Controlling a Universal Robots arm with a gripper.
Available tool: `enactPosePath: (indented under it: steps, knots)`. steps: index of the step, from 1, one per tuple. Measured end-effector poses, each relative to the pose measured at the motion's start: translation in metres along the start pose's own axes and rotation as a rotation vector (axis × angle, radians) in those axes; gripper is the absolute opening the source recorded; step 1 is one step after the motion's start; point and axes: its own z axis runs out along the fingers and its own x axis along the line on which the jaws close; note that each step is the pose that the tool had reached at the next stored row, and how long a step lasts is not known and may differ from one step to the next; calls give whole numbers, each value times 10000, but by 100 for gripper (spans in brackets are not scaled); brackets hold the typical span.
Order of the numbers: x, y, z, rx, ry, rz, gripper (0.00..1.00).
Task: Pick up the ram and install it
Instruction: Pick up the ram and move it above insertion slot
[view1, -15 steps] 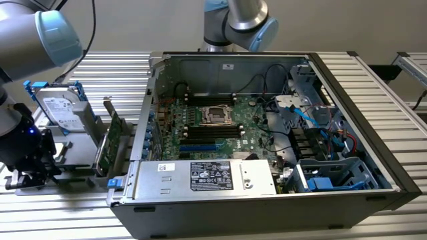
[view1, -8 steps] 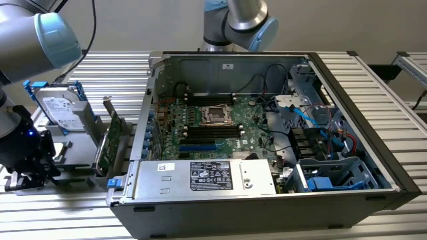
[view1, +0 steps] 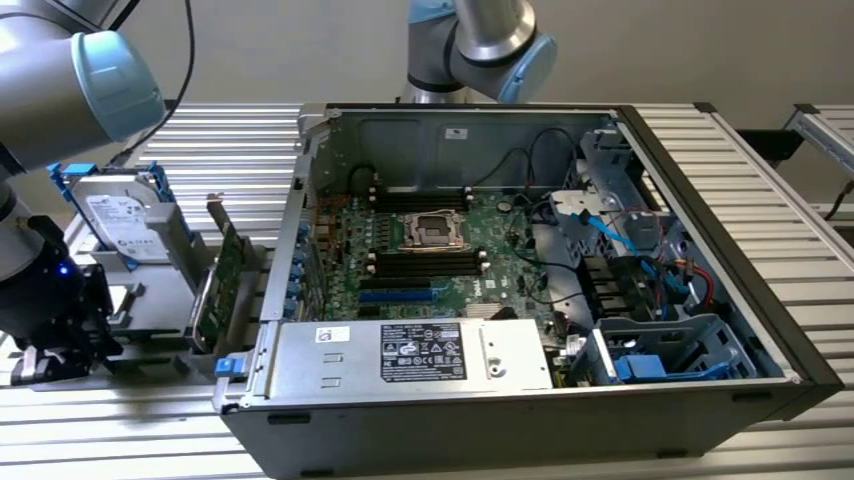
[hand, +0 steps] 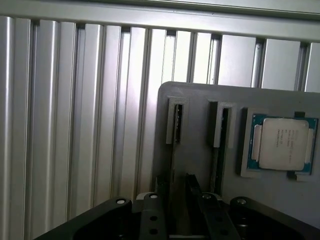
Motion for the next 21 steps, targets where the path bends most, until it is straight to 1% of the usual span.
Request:
enactPosePath:
  steps: [8,13,17,21]
  knots:
    - [4,-11,3,-25,-2,353,30]
    - [6,-41,2,-106,-3,403,30]
    - [9,-71,2,-196,-8,425,30]
    - [9,-82,4,-247,-10,458,30]
